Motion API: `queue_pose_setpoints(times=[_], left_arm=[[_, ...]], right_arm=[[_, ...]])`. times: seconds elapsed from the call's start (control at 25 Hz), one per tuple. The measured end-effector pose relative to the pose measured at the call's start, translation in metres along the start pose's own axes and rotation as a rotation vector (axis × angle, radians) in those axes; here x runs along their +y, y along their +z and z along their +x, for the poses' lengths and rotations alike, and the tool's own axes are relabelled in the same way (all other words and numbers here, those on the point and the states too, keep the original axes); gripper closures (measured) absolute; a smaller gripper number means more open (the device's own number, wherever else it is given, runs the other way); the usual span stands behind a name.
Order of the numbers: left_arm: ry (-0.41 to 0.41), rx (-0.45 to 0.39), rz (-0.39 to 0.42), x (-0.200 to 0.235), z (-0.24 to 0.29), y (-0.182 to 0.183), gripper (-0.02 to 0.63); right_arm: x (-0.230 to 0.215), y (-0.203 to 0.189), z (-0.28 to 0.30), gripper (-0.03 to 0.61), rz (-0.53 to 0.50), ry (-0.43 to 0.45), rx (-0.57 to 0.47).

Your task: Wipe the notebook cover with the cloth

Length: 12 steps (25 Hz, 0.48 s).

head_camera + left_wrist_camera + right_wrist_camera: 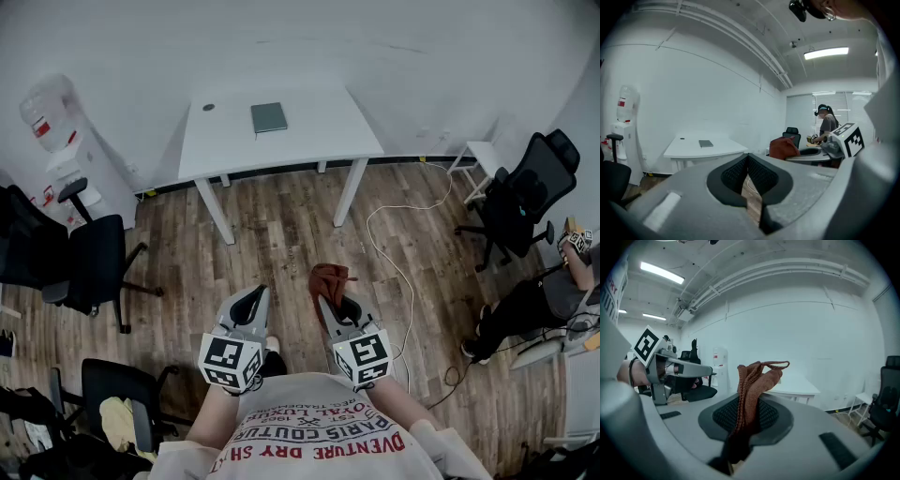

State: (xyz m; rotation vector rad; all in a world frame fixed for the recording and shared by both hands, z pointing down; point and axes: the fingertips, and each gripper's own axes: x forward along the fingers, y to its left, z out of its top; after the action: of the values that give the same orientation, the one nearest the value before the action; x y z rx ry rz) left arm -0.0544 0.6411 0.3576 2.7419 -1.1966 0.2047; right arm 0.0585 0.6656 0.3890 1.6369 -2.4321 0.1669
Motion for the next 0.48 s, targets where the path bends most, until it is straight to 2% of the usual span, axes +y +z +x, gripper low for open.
queue_pose_setpoints(times=[0.48], left_arm=[[0.011,0.007,-0.017,0.018,0.001,-0.003,0.604]], right_arm=[[0.002,-0.003,0.015,0.506,0.031,-0.013,0.02]])
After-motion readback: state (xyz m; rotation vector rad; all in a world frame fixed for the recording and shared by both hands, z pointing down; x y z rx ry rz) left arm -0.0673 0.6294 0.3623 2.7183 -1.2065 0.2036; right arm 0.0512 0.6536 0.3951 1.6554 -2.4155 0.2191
